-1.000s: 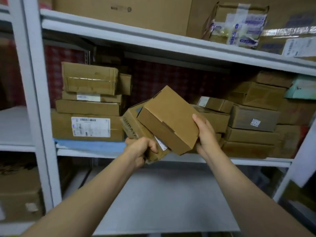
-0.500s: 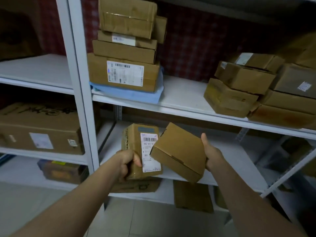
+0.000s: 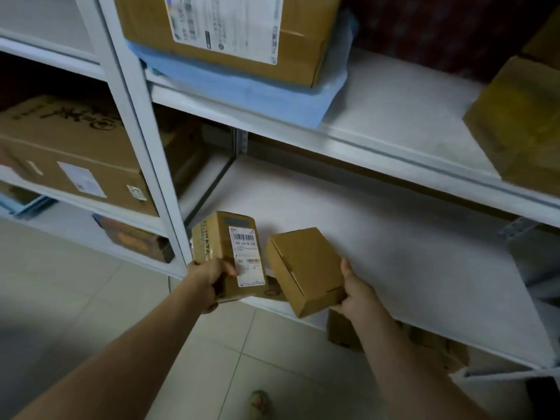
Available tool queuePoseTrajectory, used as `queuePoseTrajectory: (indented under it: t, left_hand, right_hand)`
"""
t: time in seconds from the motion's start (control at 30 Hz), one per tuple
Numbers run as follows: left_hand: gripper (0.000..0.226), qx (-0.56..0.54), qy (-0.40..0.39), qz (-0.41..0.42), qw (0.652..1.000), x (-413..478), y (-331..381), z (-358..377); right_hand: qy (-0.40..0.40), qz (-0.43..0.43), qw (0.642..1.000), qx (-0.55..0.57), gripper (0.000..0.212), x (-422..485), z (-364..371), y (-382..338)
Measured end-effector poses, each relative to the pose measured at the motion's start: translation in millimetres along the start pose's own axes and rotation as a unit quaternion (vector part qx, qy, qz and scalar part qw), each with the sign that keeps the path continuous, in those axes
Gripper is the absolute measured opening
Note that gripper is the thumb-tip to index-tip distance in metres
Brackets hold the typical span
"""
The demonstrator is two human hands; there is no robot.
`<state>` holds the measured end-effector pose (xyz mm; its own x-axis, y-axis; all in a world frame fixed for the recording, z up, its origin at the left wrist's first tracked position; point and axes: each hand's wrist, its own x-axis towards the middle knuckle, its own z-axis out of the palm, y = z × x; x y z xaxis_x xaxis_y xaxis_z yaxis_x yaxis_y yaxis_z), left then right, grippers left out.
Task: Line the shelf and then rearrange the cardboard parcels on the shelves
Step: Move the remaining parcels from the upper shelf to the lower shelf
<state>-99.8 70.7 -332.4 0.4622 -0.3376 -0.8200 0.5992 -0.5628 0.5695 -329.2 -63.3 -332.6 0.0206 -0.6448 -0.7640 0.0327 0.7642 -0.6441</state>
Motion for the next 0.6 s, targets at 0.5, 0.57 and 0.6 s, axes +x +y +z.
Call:
queuePoseTrajectory:
  t: [0.5, 0.57, 0.6]
  left_hand:
    - [0.04, -0.099, 0.079, 0.05, 0.991, 141.7, 37.3, 34.1]
    - [0.042, -0.112, 0.126, 0.064, 0.984, 153.2, 42.9, 30.1]
    - [0.046, -0.124, 0.141, 0.072, 0.98, 159.8, 44.6, 28.6]
  right_hand:
    - [0.009, -0.029, 0.982, -0.185, 0.031, 146.4, 83.7, 7.0]
    - [0.004, -0.034, 0.98, -0.195, 0.028, 152.1, 93.8, 7.0]
    - [-0.005, -0.031, 0.981, -0.191, 0.026, 156.6, 100.8, 8.3]
